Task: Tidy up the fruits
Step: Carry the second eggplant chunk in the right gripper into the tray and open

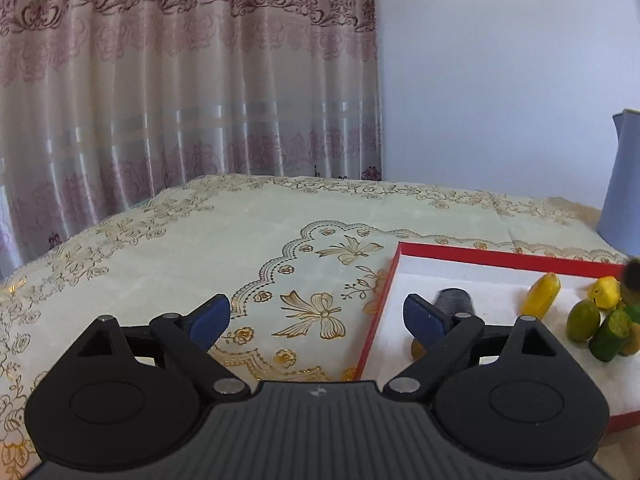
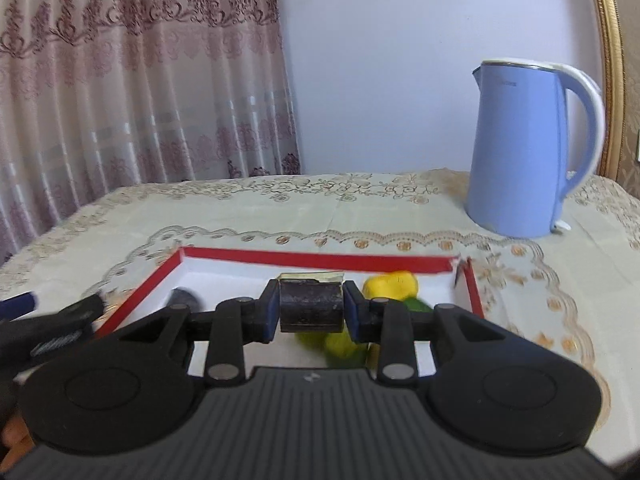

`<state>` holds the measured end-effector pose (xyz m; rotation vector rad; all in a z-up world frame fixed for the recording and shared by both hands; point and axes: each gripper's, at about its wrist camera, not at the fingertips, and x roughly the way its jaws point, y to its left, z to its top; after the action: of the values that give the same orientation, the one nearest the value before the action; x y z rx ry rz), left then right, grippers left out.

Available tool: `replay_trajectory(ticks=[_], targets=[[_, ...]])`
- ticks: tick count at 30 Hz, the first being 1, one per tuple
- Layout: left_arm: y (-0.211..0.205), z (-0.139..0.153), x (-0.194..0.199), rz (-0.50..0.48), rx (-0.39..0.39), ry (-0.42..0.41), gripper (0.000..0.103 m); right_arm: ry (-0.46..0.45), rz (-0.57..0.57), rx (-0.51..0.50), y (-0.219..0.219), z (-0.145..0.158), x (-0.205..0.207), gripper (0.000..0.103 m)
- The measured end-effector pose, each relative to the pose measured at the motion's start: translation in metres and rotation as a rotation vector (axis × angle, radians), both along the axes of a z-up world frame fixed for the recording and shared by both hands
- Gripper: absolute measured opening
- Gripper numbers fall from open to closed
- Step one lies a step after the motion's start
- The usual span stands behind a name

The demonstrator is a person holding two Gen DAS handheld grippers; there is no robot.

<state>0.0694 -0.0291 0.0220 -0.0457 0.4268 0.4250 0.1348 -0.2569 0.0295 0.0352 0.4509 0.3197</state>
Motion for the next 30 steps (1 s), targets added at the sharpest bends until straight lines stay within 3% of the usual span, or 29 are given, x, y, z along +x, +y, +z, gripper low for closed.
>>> replay_trajectory(ticks=[8,13,30], targets=[[-0.007,-0.002,0.003,-0.055,-0.003,0.037,0.094,0.02,-0.053,-0.02,-0.003,-0.023,0.017,0.031],[-0.012,-0.002,0.001,-0.053,0.04,0.035,0.094,0.008,-0.046,-0.035,0.001,-0.026,0.014,0.032],[-0.018,-0.001,-0.002,-0.065,0.073,0.017,0.094,-0.017,0.004,-0.033,0.009,-0.03,0.006,0.032]])
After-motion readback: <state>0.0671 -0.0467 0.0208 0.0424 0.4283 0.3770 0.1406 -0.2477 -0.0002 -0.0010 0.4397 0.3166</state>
